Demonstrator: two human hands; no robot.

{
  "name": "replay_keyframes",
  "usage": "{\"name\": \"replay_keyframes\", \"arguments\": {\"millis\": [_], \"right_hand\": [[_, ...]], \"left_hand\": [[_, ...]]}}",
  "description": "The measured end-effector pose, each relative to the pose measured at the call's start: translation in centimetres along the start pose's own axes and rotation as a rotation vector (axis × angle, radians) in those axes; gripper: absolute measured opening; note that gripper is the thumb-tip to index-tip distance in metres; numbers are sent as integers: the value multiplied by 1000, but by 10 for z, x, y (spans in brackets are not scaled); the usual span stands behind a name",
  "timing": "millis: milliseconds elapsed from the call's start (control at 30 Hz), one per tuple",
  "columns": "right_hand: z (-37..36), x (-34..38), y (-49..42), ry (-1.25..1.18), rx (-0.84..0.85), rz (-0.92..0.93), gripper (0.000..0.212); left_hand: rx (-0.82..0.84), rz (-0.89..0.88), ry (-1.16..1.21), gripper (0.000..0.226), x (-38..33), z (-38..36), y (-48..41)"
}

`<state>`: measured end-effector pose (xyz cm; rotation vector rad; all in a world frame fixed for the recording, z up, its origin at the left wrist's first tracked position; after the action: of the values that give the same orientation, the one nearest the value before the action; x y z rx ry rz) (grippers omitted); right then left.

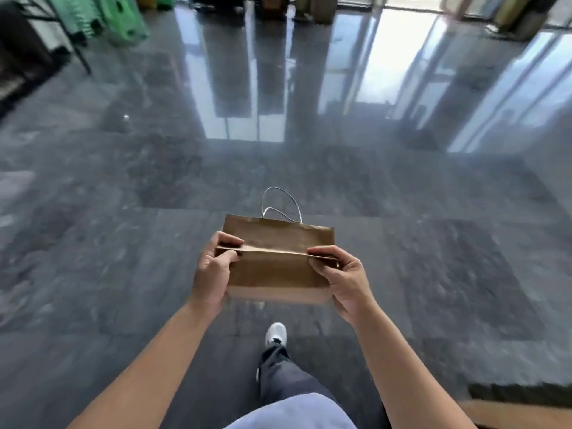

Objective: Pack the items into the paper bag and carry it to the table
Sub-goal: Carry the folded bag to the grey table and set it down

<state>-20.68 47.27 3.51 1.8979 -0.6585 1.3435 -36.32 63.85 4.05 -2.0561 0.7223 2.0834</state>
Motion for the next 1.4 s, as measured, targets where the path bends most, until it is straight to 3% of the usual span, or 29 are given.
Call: {"name": "replay_keyframes", "arguments": {"millis": [267,633,833,1033,1233,1400], "right_hand": [[-212,-16,-108,104,351,-83,13],[-538,-22,-228,247,753,-79,23],[-678,-47,-266,302,836,-115,26],[-847,-81,-333,323,844,-107,27],[-1033,-88,-396,327,814,-89,24],[-1147,-96,-457,303,730,-101,17]], "left_hand": [[-373,-39,87,20,-39,154,-98],[-814,-82,273,30,-107,360,-246],[-953,-51,417,32,-113,451,-318],[-1012,-95,451,37,-122,571,-446],[-999,-75,445,32,-174,708,-584],[-983,-30,400,27,-212,790,-692]]}}
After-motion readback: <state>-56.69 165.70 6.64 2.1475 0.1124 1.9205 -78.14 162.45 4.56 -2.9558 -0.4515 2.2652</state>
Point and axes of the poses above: each hand's wrist, its own y-axis away from the middle knuckle, its own z-axis out of the back of the hand, x = y × z, the point moved 2 cm from there along -y, towards the middle knuckle, and after that the axes turned 5 degrees about -x, right-handed, at the moved point
